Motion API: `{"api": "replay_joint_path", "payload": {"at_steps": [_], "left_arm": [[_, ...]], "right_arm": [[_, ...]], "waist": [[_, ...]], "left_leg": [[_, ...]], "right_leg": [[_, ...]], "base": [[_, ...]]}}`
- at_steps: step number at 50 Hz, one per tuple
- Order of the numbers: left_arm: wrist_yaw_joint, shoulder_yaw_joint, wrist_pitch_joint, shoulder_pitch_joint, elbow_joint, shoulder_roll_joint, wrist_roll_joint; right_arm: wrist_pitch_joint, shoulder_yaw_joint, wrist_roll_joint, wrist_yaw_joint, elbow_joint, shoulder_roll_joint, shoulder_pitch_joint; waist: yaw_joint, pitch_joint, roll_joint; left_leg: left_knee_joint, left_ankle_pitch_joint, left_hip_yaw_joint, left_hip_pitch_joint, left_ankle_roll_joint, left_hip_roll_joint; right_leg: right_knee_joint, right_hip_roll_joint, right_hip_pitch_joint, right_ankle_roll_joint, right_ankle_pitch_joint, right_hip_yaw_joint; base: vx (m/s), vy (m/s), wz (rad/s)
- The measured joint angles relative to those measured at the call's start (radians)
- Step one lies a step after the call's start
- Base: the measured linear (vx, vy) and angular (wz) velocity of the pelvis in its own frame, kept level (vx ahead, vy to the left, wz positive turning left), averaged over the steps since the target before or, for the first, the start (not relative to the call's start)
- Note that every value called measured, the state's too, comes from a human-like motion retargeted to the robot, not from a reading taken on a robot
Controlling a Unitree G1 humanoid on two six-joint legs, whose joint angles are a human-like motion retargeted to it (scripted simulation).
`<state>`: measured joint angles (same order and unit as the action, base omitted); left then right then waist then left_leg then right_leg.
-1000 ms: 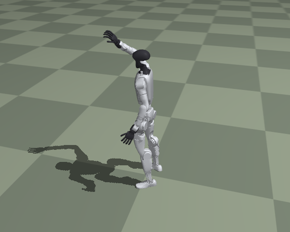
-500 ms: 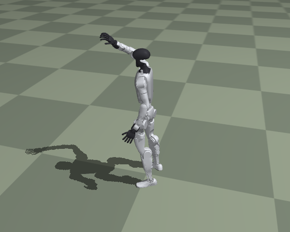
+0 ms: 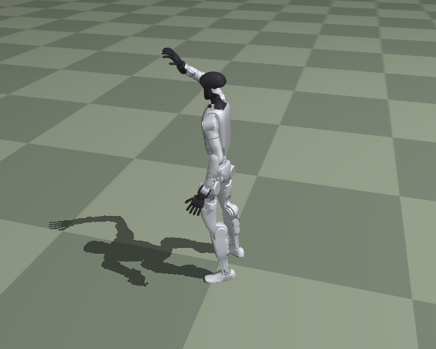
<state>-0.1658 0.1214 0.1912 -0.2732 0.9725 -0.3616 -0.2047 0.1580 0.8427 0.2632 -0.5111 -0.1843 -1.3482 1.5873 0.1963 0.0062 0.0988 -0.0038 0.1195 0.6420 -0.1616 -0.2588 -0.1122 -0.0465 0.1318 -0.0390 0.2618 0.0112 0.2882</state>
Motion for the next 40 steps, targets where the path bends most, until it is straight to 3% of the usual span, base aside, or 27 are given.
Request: {"api": "replay_joint_path", "payload": {"at_steps": [3,7,10,17,20,26,33,40], "left_arm": [[0.02,0.015,0.0,0.012,-0.015,-0.005,0.014],[0.04,0.011,-0.016,0.038,-0.04,-0.011,0.032],[0.055,-0.001,-0.026,0.052,-0.063,-0.009,0.038],[0.07,0.029,-0.02,0.045,-0.093,-0.028,0.064],[0.096,0.057,-0.016,0.045,-0.097,-0.065,0.092],[0.074,0.069,-0.02,0.074,-0.095,-0.135,0.128],[0.028,0.066,-0.014,0.138,-0.066,-0.181,0.08],[0.026,0.113,0.012,0.218,-0.07,-0.159,0.009]], "right_arm": [[-0.006,0.003,0.033,0.066,-0.001,-0.053,-0.029],[-0.153,-0.005,0.159,0.084,-0.143,-0.138,-0.091],[-0.2,-0.04,0.142,0.156,-0.213,-0.181,-0.163],[-0.041,-0.226,-0.109,0.293,-0.11,-0.189,-0.389],[-0.042,-0.317,-0.094,0.234,-0.111,-0.169,-0.446],[-0.175,-0.401,0.049,-0.047,-0.106,-0.111,-0.409],[-0.191,-0.247,0.133,-0.173,0.017,0.019,-0.11],[-0.206,0.022,0.113,-0.205,-0.131,0.315,0.293]], "waist": [[-0.007,0.006,-0.013],[-0.018,0.017,-0.029],[-0.035,0.026,-0.047],[-0.076,0.039,-0.083],[-0.075,0.042,-0.08],[-0.053,0.047,-0.05],[-0.033,0.038,0.001],[-0.025,0.024,0.01]], "left_leg": [[0.001,0.0,-0.003,-0.001,0.001,0.0],[-0.001,-0.002,-0.016,0.0,-0.002,0.003],[-0.003,-0.007,-0.03,0.006,-0.002,0.01],[-0.006,-0.014,-0.034,0.014,-0.002,0.017],[-0.007,-0.015,-0.024,0.014,-0.002,0.017],[-0.007,-0.015,-0.002,0.009,-0.002,0.014],[-0.006,-0.014,0.003,0.007,-0.002,0.009],[-0.005,-0.014,-0.011,0.015,-0.002,0.004]], "right_leg": [[-0.002,0.0,-0.002,0.0,0.001,0.003],[-0.004,0.006,-0.008,0.0,0.005,0.017],[-0.005,0.013,-0.01,0.0,0.005,0.031],[0.001,0.018,-0.006,0.0,0.0,0.034],[0.003,0.017,-0.001,0.0,-0.003,0.023],[0.005,0.011,0.008,0.0,-0.009,0.002],[0.002,0.006,0.009,0.0,-0.01,-0.004],[0.001,0.003,0.009,0.0,-0.01,0.009]], "base": [[0.0,0.0,0.0],[-0.01,0.01,0.11],[-0.03,0.03,0.24],[0.0,0.0,0.03],[-0.01,-0.01,-0.13],[-0.01,-0.01,-0.13],[0.0,0.0,0.0],[0.0,0.0,0.0]]}}
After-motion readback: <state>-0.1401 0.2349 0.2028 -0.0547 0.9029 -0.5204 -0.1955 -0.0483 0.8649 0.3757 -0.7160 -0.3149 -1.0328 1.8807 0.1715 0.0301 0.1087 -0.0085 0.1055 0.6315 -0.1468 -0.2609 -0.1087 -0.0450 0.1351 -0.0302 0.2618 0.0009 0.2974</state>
